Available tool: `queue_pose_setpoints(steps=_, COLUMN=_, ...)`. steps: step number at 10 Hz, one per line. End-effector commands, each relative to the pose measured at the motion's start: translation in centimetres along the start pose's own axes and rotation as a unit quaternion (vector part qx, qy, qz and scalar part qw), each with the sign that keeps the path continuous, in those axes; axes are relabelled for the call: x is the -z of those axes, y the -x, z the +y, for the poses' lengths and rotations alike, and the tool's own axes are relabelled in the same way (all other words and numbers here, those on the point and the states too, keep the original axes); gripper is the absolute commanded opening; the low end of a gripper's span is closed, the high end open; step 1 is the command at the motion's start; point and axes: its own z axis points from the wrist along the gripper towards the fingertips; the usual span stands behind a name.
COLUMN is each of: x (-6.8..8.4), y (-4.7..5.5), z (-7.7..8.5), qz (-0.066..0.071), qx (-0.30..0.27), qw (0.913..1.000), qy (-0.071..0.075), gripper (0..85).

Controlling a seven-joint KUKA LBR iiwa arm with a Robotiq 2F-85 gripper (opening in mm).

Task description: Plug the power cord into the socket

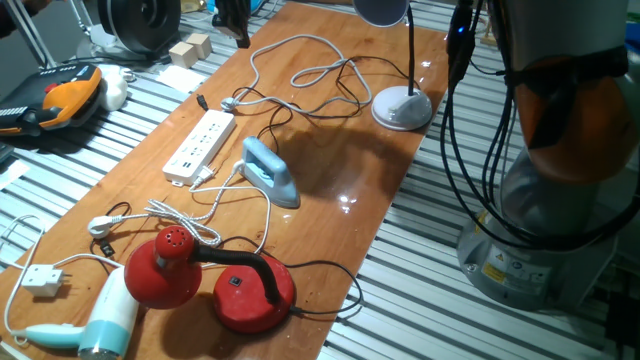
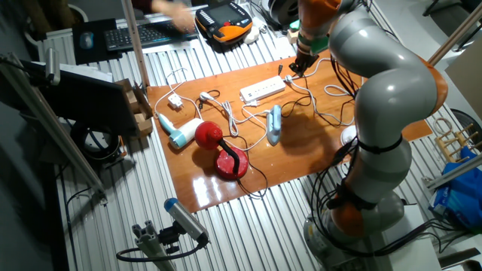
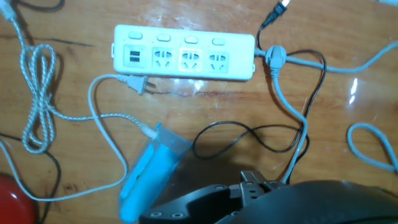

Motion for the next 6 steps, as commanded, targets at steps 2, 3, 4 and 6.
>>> queue_pose_setpoints(steps=2, x=0.0, y=0.0, z=0.2, qz=-0.013, qx=-0.013, qw=0.9998, qy=0.012, gripper=0.0)
queue_pose_setpoints(steps=3, x=0.0, y=0.3, z=0.6, qz=-0.017, qx=-0.015, qw=0.9997, qy=0.005, gripper=0.0)
queue_pose_setpoints(steps=4, x=-0.1, y=0.6, z=1.4, qz=-0.017, qx=-0.018, qw=0.9997, qy=0.007, gripper=0.0)
queue_pose_setpoints(steps=6, x=0.3, y=1.4, z=3.7, qz=-0.024, qx=-0.037, qw=0.999, qy=0.012, gripper=0.0)
